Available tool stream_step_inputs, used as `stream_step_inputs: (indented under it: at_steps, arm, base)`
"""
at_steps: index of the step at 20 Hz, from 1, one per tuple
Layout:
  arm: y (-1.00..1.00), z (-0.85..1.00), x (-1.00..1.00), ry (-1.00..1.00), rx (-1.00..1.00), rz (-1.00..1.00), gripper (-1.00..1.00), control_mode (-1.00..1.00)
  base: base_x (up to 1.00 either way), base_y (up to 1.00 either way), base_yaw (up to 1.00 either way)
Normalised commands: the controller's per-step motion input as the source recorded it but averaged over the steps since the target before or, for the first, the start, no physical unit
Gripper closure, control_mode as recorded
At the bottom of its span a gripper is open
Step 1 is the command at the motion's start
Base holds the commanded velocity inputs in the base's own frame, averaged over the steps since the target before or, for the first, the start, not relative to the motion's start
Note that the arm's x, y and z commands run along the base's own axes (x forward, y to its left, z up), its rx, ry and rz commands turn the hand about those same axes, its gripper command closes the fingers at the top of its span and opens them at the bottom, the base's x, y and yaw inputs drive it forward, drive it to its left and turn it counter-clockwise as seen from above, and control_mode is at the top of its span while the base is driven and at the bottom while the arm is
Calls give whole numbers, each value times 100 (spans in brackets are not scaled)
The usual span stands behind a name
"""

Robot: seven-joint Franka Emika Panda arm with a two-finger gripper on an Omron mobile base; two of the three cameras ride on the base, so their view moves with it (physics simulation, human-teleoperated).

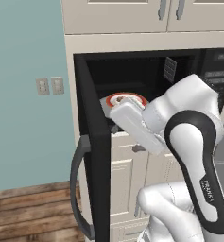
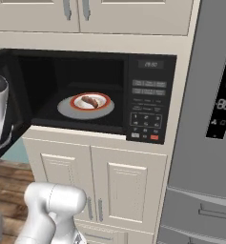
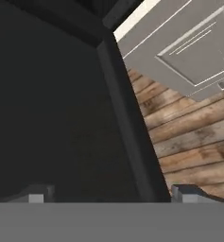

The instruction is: Retrieve the reheated potato from the microwave, then place the potato, cheese, and condiment on the cutting board.

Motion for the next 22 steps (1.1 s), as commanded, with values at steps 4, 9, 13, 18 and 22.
stream_step_inputs:
  at_steps: [4,9,13,18,22]
  arm:
    - [-62,2,-11,-55,-21,22,-100,-100]
    - [-68,-2,-20,-66,-14,31,-100,-100]
    - [-69,0,4,-50,-11,24,-100,-100]
    - [-56,6,48,1,-12,1,-100,-100]
    - [-35,8,65,17,-19,0,-100,-100]
  base:
    - [0,0,0]
    - [0,0,0]
    - [0,0,0]
    - [0,0,0]
    - [0,0,0]
